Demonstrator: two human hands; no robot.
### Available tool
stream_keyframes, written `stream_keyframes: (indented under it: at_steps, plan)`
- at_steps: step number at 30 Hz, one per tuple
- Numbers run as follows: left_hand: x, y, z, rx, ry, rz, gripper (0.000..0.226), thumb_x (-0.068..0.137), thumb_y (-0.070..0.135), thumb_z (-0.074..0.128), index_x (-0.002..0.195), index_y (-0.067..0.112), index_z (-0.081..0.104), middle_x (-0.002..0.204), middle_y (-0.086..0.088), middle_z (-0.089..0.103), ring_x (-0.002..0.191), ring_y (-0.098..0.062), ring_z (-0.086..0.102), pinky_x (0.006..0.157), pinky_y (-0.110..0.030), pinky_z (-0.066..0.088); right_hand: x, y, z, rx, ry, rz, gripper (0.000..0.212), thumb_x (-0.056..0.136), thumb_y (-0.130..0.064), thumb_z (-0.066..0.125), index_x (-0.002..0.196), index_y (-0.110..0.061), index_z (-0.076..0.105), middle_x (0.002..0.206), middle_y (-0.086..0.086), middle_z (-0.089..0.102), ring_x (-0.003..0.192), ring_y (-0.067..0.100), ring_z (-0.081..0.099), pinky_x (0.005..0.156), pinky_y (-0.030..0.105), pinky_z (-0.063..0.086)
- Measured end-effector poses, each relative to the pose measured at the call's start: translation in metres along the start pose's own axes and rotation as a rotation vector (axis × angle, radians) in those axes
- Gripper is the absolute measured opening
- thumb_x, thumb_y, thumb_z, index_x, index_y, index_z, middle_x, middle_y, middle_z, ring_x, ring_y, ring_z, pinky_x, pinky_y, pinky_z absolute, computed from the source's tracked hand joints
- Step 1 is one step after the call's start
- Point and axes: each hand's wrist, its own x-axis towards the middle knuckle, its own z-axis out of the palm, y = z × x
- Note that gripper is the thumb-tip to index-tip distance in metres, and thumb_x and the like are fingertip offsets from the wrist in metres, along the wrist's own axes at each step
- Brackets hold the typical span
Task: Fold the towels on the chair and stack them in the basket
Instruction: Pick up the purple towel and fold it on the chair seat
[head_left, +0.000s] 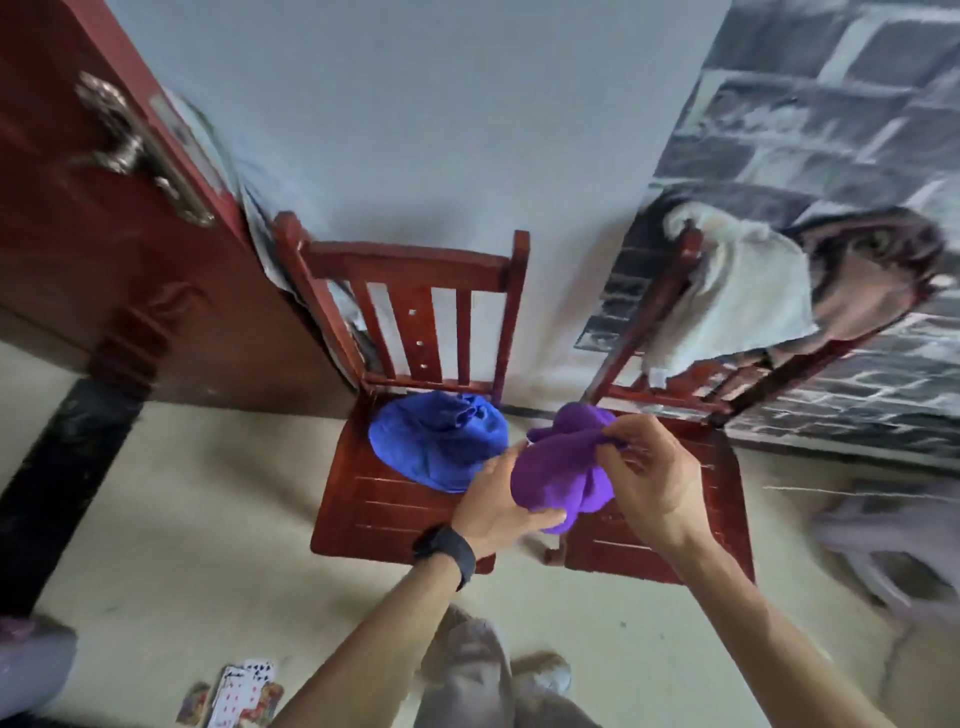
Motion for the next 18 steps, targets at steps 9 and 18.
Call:
stream_keyframes:
  at_steps: [9,18]
  plan:
    - [0.0,0.106,0.033,0.178,-0.071,0.104,0.021,0.088,0.037,0.068,0.101,0.021,0.068,0.089,0.004,0.073,0.08,-0.011,0.066,0.058,-0.009,0.04,-0.017,-0.01,-0.145,0.154,0.335,0.102,0.016,0.087,-0.017,0.071,0.092,-0.031,0.066,0.082,-0.017,0.068,0.079,-0.008,0.063,0.076,0.016,0.051]
    - [0.017,0.223,0.062,0.029,-0.125,0.201,0.03,0.084,0.046,0.071,0.087,0.016,0.075,0.078,0.003,0.075,0.077,-0.011,0.07,0.072,-0.031,0.053,-0.088,0.048,-0.184,0.166,0.261,0.264,0.069,0.075,-0.053,0.077,0.134,-0.027,0.054,0.128,-0.013,0.061,0.117,0.003,0.057,0.101,0.027,0.046]
